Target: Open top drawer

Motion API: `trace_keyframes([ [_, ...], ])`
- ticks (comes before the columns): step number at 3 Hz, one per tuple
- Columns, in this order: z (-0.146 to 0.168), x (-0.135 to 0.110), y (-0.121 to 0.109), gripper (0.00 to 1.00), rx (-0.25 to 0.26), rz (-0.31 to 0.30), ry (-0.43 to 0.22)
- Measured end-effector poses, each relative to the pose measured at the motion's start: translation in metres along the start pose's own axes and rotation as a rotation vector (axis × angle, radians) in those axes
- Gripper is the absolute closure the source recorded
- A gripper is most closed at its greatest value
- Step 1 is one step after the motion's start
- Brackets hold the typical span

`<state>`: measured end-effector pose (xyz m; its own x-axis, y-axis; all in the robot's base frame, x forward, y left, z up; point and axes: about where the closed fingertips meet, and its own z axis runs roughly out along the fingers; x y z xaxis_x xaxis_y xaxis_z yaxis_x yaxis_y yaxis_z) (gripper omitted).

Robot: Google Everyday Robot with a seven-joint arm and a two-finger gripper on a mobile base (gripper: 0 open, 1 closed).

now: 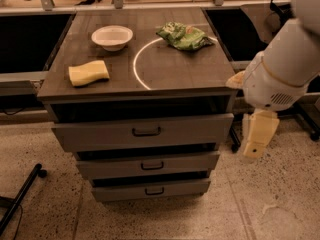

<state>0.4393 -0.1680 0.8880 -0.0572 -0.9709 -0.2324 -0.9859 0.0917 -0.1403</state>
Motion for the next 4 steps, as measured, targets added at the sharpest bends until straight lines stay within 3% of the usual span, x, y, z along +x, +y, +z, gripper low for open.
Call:
trace_keyframes([
  [1,0.042,-0.011,0.008,0.00,-0.060,-0.053,-0.037],
  [2,0.042,-0.011,0.008,0.00,-0.060,-0.053,-0.036],
  [4,0.099,0.005,-0.014,0.00,-0.084,-0.125,0.015],
])
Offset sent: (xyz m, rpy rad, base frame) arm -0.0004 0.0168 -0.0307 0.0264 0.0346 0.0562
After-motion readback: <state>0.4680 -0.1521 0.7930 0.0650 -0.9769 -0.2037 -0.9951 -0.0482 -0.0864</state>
